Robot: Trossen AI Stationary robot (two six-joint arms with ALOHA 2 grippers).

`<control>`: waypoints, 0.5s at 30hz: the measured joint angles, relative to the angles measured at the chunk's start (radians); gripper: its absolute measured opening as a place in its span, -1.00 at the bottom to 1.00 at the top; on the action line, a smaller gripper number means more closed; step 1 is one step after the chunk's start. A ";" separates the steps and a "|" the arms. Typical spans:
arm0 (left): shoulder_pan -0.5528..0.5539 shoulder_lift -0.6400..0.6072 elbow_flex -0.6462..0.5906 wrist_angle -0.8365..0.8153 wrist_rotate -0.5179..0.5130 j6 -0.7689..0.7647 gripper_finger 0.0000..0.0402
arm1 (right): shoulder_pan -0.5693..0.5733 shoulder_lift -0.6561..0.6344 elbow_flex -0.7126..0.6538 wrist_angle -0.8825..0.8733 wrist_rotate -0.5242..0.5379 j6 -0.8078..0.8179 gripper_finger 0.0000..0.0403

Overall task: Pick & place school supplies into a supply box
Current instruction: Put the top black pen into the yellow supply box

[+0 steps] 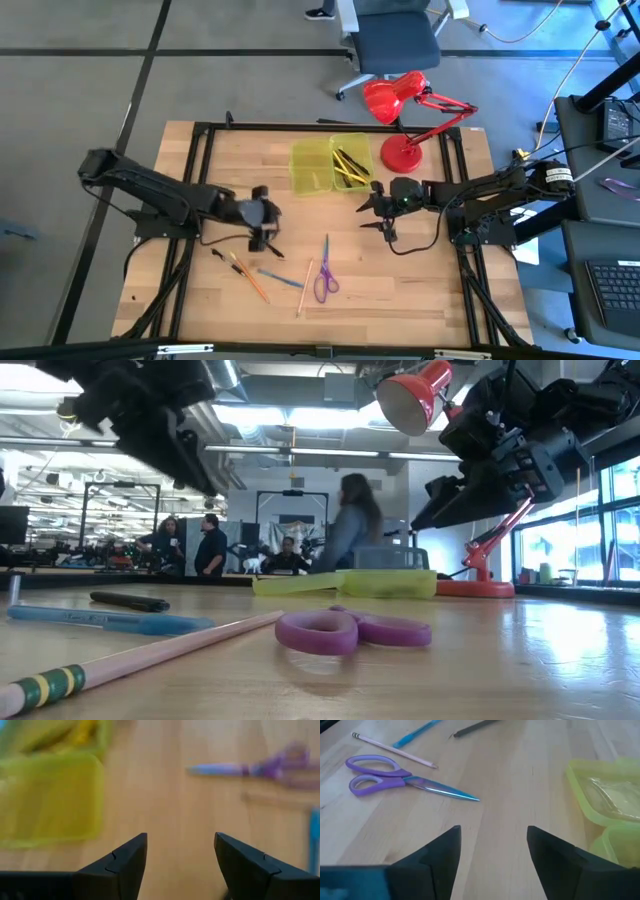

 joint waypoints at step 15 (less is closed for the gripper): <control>-0.086 0.385 0.114 -0.059 0.165 -0.121 -0.06 | 0.000 0.000 0.000 -0.011 0.001 -0.002 0.14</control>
